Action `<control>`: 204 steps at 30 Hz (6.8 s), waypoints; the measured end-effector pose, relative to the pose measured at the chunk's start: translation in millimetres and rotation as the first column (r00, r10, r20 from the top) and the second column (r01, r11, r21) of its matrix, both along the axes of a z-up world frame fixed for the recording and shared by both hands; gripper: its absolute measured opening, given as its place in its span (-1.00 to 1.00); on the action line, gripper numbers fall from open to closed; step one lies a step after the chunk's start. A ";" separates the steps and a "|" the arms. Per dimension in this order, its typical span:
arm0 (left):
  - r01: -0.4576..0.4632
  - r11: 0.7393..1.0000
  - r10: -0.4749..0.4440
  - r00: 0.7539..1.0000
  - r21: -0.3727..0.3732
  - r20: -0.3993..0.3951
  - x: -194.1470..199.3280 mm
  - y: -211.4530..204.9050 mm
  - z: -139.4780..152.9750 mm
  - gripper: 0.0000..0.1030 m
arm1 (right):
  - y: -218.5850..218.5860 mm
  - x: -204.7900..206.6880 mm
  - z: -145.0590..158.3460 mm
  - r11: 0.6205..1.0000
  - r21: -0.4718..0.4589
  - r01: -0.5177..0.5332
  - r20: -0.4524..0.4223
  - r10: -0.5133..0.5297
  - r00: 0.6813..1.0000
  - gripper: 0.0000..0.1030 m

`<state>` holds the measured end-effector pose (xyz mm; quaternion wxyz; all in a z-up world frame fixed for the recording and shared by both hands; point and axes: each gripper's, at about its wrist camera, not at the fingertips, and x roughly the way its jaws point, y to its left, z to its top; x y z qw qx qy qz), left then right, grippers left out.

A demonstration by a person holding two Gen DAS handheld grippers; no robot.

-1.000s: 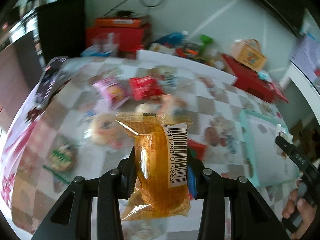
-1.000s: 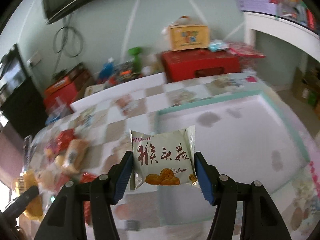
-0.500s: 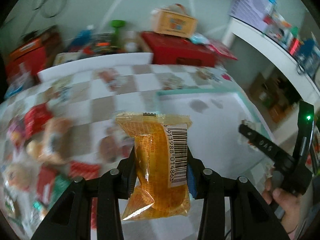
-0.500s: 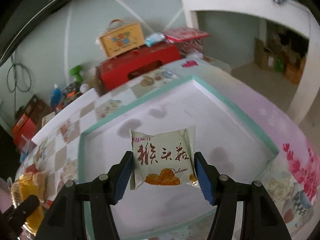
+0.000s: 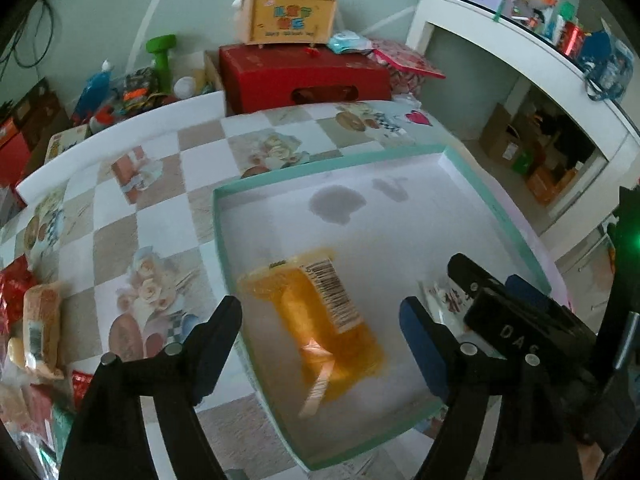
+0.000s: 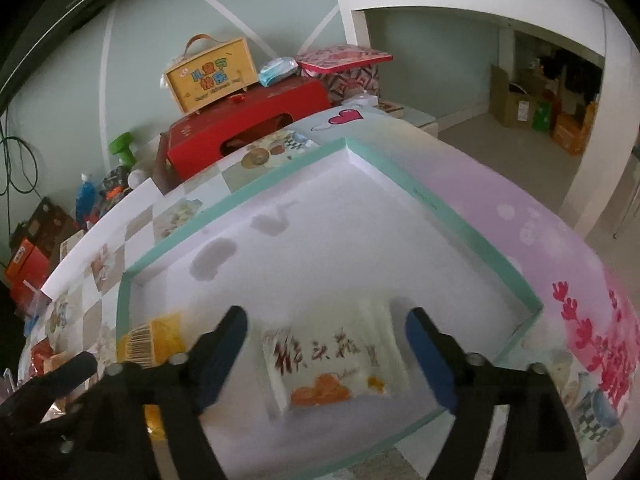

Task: Organize snacks
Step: 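Carry both bags to the white tray and open both tools, then move both tools back over the snack pile, then grasp the green-wrapped round cookie with left tool while right tool grasps green box, then carry cookie and green box into the tray and open both tools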

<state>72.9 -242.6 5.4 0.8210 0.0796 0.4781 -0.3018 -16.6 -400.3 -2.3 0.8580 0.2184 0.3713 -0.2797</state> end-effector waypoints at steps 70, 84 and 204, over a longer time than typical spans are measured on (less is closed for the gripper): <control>-0.675 0.736 0.675 0.737 -0.051 -0.025 -11.0 389.2 14.3 1.00 | 285.8 53.1 13.3 0.754 -0.120 -0.646 0.041 0.654 0.755 1.00; -0.699 0.711 0.702 0.696 0.083 -0.149 0.6 416.2 -41.3 0.99 | 337.9 69.1 -42.6 0.618 -0.090 -0.781 -0.188 0.760 0.623 1.00; 0.009 1.000 -0.010 0.999 0.026 0.039 28.7 22.8 25.3 0.00 | 19.8 7.0 23.0 0.985 -0.162 -0.063 0.106 0.081 0.991 0.52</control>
